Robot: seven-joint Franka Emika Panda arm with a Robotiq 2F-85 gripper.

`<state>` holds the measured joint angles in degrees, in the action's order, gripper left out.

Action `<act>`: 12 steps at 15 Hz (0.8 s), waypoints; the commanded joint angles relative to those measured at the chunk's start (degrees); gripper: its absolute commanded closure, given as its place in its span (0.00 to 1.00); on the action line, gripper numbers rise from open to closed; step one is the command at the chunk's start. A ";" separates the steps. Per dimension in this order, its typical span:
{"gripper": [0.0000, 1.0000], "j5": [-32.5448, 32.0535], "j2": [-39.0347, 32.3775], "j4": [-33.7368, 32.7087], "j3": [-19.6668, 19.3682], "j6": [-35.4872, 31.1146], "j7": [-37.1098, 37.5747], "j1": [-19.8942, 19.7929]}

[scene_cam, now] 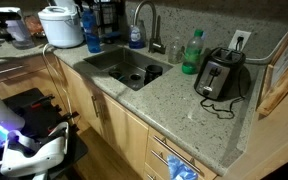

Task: Pick the blue bottle on the counter and put it in the sink

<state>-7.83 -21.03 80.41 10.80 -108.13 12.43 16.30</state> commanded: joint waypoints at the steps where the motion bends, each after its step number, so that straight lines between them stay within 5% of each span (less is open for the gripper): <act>1: 0.41 1.16 -0.08 -0.52 -0.56 0.71 -1.13 0.10; 4: 0.57 1.44 -0.08 -0.86 -0.61 0.80 -1.10 0.08; 12: 0.57 1.67 1.00 -1.11 -0.52 0.76 -1.01 0.07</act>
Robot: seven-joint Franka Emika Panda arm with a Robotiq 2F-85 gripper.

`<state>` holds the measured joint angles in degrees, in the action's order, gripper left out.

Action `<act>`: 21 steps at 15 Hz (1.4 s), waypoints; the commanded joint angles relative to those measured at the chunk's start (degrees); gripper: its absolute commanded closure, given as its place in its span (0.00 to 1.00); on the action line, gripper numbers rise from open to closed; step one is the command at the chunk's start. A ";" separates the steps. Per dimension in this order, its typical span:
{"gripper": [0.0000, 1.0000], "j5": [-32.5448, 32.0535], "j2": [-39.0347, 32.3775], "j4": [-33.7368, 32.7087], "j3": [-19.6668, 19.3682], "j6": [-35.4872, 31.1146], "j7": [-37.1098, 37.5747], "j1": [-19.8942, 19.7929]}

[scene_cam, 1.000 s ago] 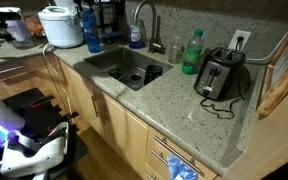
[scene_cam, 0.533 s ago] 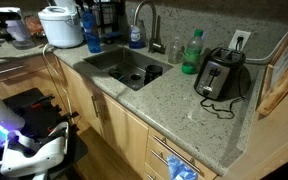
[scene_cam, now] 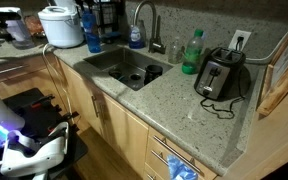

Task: Pick the blue bottle on the counter and put it in the sink

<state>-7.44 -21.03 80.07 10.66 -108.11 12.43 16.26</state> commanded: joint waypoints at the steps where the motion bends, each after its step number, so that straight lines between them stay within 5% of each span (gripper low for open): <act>1: 0.57 1.28 1.44 -0.81 -0.36 0.92 -1.05 0.11; 21: 0.57 1.05 8.98 0.20 -0.44 7.15 0.38 -0.70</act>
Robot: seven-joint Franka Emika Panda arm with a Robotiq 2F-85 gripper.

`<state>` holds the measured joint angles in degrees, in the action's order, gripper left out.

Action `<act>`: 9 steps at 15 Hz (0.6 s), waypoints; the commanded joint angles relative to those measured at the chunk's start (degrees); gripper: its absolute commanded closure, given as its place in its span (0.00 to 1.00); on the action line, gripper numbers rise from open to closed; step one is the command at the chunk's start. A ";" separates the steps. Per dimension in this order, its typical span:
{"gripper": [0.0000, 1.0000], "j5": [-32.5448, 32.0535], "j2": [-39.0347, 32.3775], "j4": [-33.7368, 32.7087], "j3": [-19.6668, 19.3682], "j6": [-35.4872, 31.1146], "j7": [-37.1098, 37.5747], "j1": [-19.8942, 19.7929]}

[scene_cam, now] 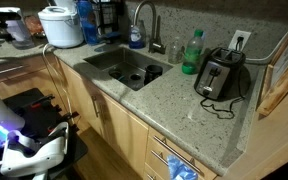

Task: Pick the blue bottle on the counter and put it in the sink

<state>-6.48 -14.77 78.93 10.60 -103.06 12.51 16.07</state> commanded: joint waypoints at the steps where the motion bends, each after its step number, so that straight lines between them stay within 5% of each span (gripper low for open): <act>1: 0.57 0.34 3.10 1.61 -0.48 2.33 0.32 -0.78; 9: 0.57 1.52 5.69 4.64 -1.37 2.23 0.44 -3.32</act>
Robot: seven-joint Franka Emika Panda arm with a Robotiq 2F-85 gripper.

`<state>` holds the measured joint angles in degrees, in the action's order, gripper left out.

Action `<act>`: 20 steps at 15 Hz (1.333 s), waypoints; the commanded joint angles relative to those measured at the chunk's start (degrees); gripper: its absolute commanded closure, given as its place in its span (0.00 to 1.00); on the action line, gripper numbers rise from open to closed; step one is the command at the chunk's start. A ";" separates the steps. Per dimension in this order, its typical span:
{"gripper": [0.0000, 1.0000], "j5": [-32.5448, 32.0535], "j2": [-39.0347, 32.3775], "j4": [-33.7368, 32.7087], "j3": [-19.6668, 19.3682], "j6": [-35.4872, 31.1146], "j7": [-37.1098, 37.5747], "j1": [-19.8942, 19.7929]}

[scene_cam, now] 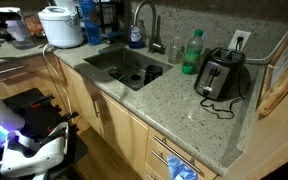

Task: Pick the blue bottle on the counter and put it in the sink

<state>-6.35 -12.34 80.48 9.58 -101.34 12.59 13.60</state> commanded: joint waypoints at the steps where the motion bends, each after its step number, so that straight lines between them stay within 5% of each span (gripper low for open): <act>1: 0.57 1.64 3.70 3.51 -0.41 0.37 0.33 -1.11; 20: 0.57 2.83 4.04 8.97 -5.19 -7.47 0.90 -6.53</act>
<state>-4.87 -9.10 87.51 4.80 -105.62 12.83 7.96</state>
